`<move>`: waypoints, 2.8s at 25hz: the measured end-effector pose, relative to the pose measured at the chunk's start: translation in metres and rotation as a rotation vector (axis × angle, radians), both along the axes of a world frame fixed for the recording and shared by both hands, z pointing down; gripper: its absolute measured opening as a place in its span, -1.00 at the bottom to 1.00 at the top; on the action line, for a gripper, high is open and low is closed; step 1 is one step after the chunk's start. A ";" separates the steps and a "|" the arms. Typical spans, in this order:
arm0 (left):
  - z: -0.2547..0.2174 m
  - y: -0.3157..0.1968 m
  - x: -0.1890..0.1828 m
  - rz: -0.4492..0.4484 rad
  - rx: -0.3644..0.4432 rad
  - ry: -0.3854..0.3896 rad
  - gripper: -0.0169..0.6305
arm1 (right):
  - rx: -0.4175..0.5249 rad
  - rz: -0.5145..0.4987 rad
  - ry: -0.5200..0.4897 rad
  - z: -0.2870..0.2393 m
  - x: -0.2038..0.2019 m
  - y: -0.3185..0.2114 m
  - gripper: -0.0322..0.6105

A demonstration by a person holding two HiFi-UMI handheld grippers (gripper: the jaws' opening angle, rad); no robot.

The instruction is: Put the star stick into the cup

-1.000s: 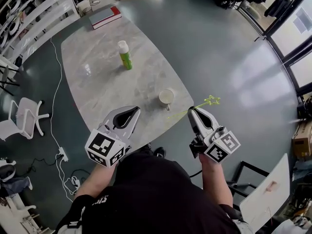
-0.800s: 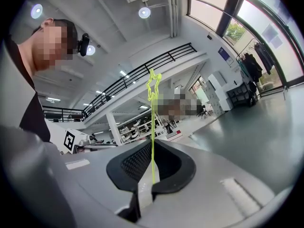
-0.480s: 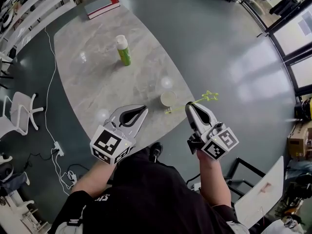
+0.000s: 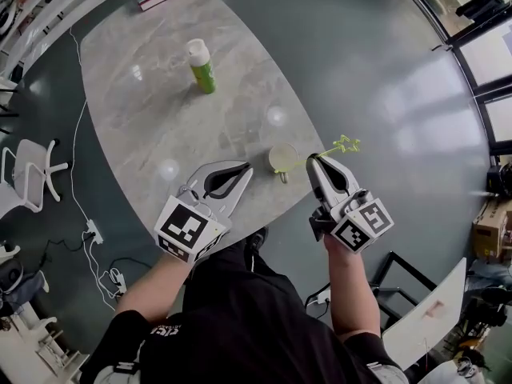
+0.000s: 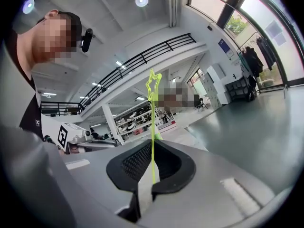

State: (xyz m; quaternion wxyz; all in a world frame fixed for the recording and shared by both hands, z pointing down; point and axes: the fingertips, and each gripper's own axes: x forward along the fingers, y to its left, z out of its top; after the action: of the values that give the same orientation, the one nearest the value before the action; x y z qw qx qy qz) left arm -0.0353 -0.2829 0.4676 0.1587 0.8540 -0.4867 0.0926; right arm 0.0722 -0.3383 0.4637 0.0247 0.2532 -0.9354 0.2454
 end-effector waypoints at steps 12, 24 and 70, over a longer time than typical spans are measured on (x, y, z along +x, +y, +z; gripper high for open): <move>0.052 -0.019 0.003 -0.008 -0.071 0.037 -0.94 | -0.038 0.020 0.017 0.056 -0.013 -0.032 -0.81; 0.072 -0.031 0.010 -0.009 -0.108 0.055 -0.94 | -0.126 0.023 0.045 0.111 -0.011 -0.039 -0.81; 0.011 0.005 0.032 -0.049 -0.021 0.044 -0.94 | -0.220 0.076 0.134 0.117 0.046 0.001 -0.39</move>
State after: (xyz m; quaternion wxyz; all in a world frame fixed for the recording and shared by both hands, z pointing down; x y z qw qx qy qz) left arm -0.0033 -0.2782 0.4790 0.1808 0.8420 -0.5027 0.0751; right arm 0.1186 -0.3373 0.5811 0.1055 0.3000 -0.8888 0.3299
